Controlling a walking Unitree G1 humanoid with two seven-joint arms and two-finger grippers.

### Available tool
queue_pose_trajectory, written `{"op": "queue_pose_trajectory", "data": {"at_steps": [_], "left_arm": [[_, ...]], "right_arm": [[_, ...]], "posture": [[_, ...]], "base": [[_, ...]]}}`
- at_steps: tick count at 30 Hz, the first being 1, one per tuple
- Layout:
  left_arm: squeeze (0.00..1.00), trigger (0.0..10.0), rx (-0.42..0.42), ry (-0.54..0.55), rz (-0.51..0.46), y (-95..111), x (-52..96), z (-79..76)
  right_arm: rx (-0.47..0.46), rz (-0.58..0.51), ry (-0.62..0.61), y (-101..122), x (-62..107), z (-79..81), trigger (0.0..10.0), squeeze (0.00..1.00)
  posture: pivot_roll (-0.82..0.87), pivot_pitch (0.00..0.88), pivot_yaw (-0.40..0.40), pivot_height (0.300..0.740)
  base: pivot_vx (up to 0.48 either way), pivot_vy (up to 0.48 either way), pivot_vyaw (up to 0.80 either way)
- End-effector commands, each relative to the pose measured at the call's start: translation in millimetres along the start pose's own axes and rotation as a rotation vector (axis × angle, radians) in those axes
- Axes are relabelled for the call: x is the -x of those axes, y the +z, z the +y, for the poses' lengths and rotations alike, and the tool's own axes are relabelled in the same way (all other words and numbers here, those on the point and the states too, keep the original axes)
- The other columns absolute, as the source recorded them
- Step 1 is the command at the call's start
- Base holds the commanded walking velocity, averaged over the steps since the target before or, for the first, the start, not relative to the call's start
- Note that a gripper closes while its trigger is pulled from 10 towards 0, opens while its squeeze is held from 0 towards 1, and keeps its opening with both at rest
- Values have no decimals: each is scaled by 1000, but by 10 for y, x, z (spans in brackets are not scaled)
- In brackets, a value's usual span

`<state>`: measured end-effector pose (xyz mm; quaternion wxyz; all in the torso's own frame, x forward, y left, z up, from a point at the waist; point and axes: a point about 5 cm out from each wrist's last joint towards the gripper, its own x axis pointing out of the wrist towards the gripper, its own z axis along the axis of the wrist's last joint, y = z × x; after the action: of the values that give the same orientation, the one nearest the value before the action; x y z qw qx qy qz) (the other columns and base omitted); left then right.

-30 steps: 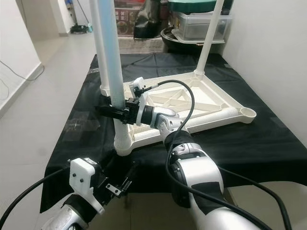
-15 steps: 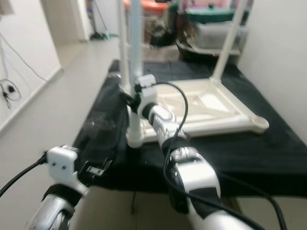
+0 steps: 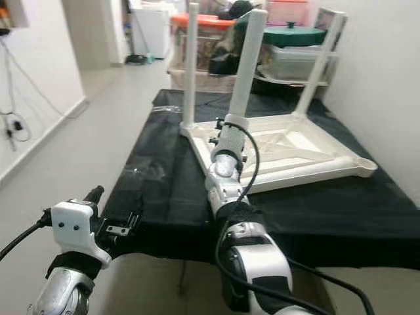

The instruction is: Building children table

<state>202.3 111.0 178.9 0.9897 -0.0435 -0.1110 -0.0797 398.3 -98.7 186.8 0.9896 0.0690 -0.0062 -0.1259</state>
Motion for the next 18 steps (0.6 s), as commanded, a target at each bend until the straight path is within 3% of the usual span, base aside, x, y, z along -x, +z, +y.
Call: {"op": "queue_pose_trajectory", "data": {"at_steps": [1,2,3,7,8,9,10,11,13,14,17,18], "left_arm": [[0,10000,2,-7,26,-54,-7,-36],[0,10000,4,-8,27,-55,-4,-36],[0,10000,7,-13,30,-62,-1,-42],[0,10000,7,-18,32,-68,1,-48],[0,10000,7,-20,31,-63,-4,-48],[0,10000,7,-21,30,-61,-6,-50],[0,10000,7,-25,30,-63,-7,-53],[0,10000,7,-25,30,-63,-7,-53],[0,10000,6,-29,32,-71,-5,-55],[0,10000,6,-29,32,-71,-5,-55],[0,10000,13,-40,29,-80,-10,-66],[0,10000,13,-40,29,-80,-10,-66]], "right_arm": [[-51,13,51,-88,35,32,10000,0],[-50,0,64,-73,43,51,10000,239],[-31,-20,89,-55,47,63,10000,1000],[-19,-41,103,-39,64,71,10000,1000],[-31,-68,196,-26,70,97,10000,1000],[-47,-71,285,-32,76,123,10000,0],[-64,-70,377,-37,88,155,10000,0],[-64,-70,377,-37,88,155,10000,0],[-58,-77,615,-29,112,192,10000,0],[-58,-77,615,-29,112,192,10000,0],[-54,1,1011,-2,144,166,10000,0],[-54,1,1011,-2,144,166,10000,0]], "posture": [[-17,2,-23,740],[-17,2,-23,740],[-22,4,-13,740],[-22,4,-13,740],[-18,1,-15,740],[-18,1,-15,740],[-17,0,-16,740],[-17,0,-16,740],[-17,0,-16,740],[-17,0,-16,740],[-4,0,-10,740],[-4,0,-10,740]], "base": [[0,0,0],[0,0,0],[0,0,0],[0,0,0],[0,0,0],[0,0,0],[0,0,0],[0,0,0],[0,0,0],[0,0,0],[0,0,0],[0,0,0]]}}
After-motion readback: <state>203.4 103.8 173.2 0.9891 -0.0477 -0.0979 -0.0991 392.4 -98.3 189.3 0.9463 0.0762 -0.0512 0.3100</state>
